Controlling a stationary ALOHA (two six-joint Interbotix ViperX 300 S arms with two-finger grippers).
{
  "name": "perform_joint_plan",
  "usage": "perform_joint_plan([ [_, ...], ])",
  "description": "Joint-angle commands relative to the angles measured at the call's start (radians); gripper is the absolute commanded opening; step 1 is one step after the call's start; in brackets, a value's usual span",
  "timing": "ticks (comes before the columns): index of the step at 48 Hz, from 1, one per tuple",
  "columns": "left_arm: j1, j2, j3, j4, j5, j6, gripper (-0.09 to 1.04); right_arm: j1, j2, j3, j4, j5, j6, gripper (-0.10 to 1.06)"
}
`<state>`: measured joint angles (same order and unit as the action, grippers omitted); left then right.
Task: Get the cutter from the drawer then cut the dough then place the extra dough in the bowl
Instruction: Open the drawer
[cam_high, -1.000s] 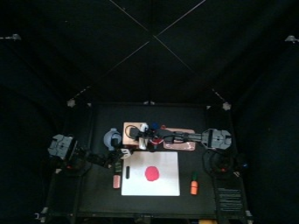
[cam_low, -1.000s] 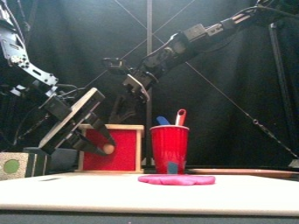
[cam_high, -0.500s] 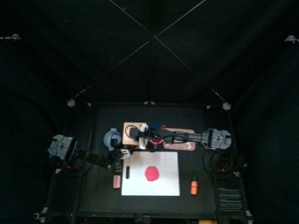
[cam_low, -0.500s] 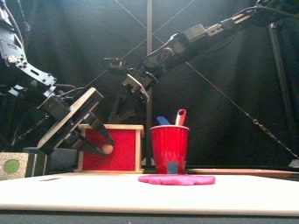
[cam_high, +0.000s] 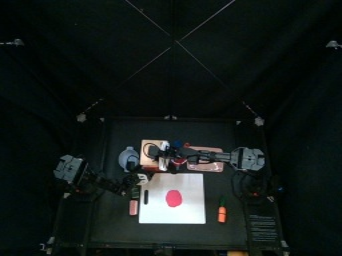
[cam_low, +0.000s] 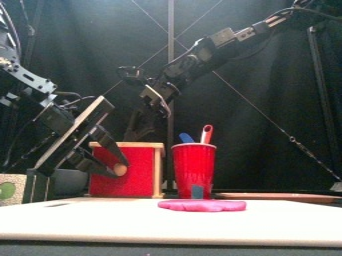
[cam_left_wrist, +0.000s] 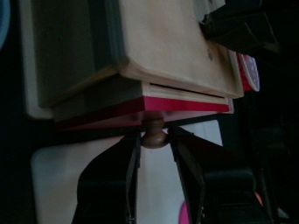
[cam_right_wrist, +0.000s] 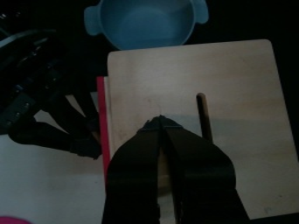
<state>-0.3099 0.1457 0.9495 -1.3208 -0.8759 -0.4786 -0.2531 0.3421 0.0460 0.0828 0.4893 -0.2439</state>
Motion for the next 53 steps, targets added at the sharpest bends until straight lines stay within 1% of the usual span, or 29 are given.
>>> perform_joint_plan([
  [1,-0.009,-0.021,-0.005,0.003,0.002,0.005,0.48,-0.002,0.003,0.006,-0.002,0.012,0.003,0.03],
  [5,-0.006,-0.044,-0.002,0.005,-0.006,0.017,0.48,-0.002,0.005,0.006,-0.002,0.014,0.003,0.03],
  [14,-0.005,-0.103,-0.008,-0.008,-0.006,0.133,0.48,-0.002,0.008,0.005,-0.002,0.014,0.003,0.03],
  [18,-0.006,-0.104,-0.014,-0.031,0.000,0.155,0.48,-0.002,0.009,0.003,-0.002,0.014,0.003,0.03],
  [32,-0.015,-0.074,-0.028,-0.041,0.037,0.150,0.48,-0.002,0.009,0.009,-0.002,0.020,0.003,0.03],
  [41,-0.046,-0.066,-0.023,-0.060,0.071,0.152,0.48,-0.002,0.009,0.011,-0.002,0.034,0.003,0.03],
  [53,-0.092,-0.066,0.005,-0.112,0.075,0.155,0.48,-0.002,0.009,0.014,0.000,0.038,0.005,0.03],
])
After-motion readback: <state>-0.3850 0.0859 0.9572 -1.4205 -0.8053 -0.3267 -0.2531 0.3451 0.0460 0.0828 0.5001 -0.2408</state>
